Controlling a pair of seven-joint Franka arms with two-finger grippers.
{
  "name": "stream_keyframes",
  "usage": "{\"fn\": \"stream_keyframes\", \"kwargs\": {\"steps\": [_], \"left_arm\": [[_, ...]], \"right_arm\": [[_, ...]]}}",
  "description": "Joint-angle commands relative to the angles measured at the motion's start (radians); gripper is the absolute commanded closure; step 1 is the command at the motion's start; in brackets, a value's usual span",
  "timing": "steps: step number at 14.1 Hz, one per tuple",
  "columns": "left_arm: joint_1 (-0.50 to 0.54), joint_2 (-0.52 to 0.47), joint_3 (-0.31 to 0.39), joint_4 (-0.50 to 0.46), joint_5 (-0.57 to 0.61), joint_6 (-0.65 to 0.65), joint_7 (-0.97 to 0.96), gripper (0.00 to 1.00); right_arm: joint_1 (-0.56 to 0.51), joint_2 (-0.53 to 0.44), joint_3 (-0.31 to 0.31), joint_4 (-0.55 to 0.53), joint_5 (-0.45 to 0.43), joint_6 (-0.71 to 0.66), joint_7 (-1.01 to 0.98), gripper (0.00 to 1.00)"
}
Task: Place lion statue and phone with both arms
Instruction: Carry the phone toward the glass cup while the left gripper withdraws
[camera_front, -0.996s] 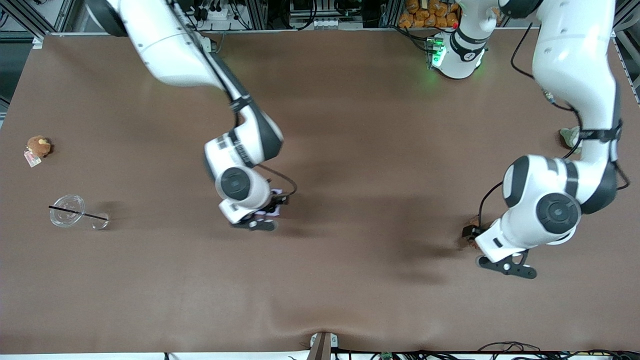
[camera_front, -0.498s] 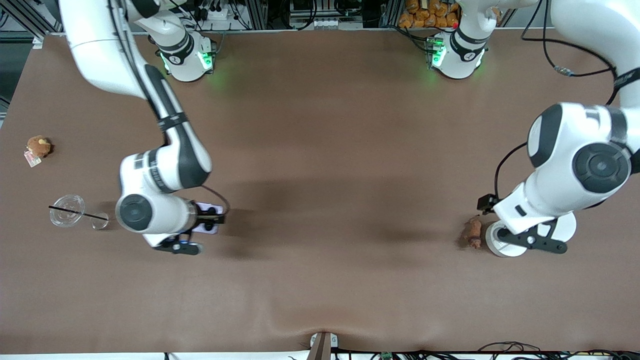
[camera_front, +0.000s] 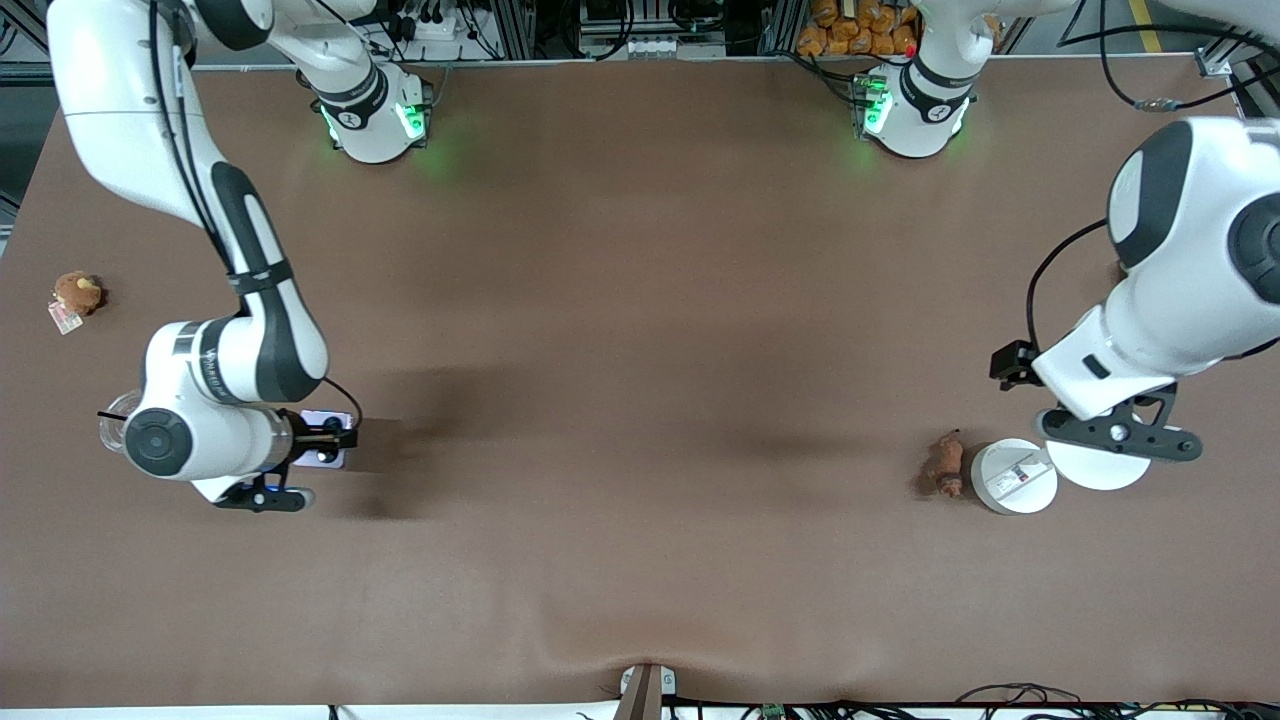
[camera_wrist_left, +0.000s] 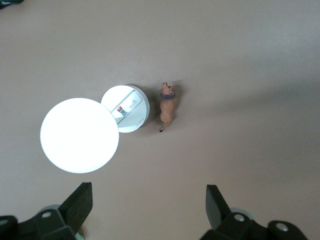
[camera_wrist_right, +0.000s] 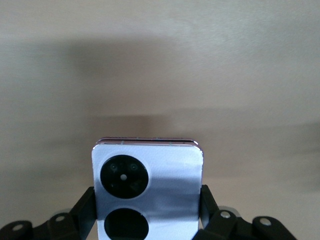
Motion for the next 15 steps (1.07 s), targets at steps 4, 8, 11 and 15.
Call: {"fn": "stream_keyframes", "kwargs": {"steps": [4,8,11,15], "left_arm": [[0.009,-0.095,-0.01,-0.021,0.004,-0.051,-0.004,0.0],[0.01,-0.151,0.001,-0.021,-0.048,-0.083,-0.009,0.0],[0.027,-0.183,0.002,-0.021,-0.054,-0.12,-0.006,0.0],[0.053,-0.2,0.002,-0.021,-0.085,-0.14,-0.007,0.0]], "right_arm": [[-0.104,-0.038,0.022,-0.152,-0.015,0.152,-0.176,1.0],[-0.105,-0.032,0.022,-0.246,-0.015,0.285,-0.176,1.0],[-0.11,-0.032,0.022,-0.249,-0.014,0.276,-0.174,1.0],[-0.128,-0.028,0.022,-0.248,-0.014,0.276,-0.176,0.01]]}}
